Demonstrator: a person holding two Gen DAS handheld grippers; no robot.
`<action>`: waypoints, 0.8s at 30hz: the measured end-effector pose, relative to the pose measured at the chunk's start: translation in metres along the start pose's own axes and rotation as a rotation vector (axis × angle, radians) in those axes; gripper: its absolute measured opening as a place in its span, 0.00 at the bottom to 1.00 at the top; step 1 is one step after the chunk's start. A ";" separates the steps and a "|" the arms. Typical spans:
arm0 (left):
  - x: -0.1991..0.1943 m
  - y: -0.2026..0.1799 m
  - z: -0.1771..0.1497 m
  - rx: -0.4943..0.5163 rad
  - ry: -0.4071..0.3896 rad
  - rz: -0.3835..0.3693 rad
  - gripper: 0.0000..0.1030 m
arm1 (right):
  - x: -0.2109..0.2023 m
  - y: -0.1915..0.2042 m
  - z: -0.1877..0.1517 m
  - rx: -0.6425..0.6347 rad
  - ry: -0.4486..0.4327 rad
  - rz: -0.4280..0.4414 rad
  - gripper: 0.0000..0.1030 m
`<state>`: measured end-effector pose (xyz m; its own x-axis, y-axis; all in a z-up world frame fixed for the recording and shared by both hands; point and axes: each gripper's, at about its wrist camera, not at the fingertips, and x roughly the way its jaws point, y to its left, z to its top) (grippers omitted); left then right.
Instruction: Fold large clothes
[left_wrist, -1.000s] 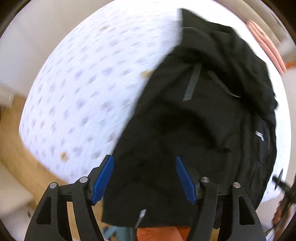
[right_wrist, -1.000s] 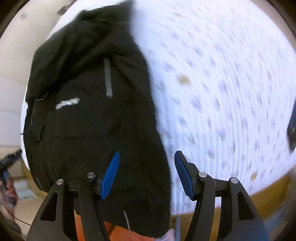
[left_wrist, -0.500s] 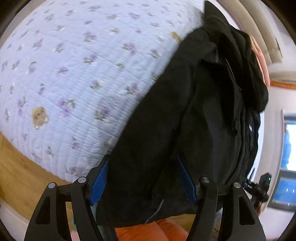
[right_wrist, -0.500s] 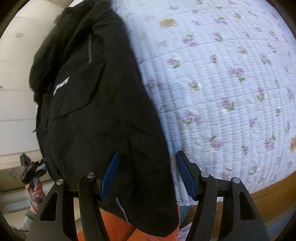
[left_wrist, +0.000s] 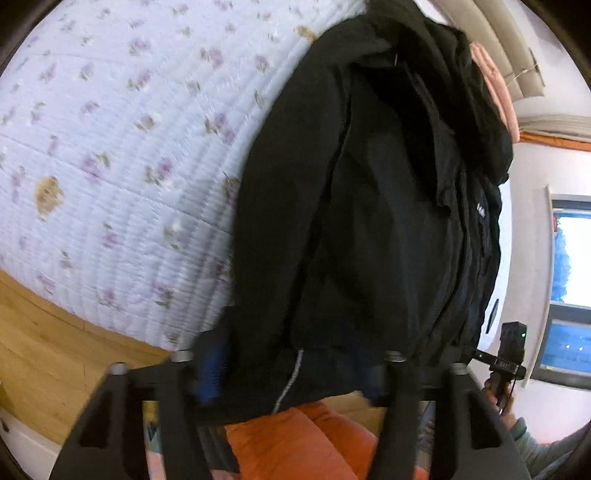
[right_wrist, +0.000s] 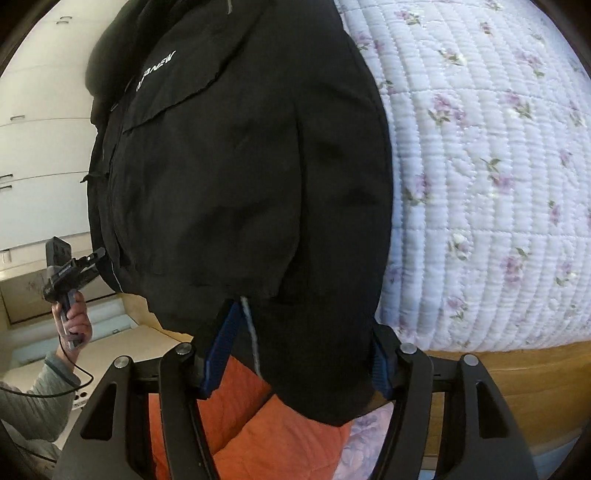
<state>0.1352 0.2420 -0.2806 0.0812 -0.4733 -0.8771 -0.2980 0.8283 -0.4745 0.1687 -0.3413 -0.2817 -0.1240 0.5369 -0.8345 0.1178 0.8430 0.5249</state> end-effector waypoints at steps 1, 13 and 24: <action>0.006 -0.012 0.002 0.023 0.005 0.042 0.58 | -0.001 0.005 -0.001 -0.020 0.000 -0.011 0.41; -0.060 -0.070 0.014 0.066 -0.105 0.107 0.12 | -0.080 0.065 0.011 -0.137 -0.120 0.012 0.13; -0.160 -0.166 0.134 0.222 -0.422 -0.030 0.13 | -0.197 0.125 0.121 -0.227 -0.410 0.112 0.13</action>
<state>0.2995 0.2201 -0.0714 0.4797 -0.3725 -0.7944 -0.0832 0.8820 -0.4638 0.3274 -0.3462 -0.0722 0.2817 0.6056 -0.7442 -0.1158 0.7914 0.6002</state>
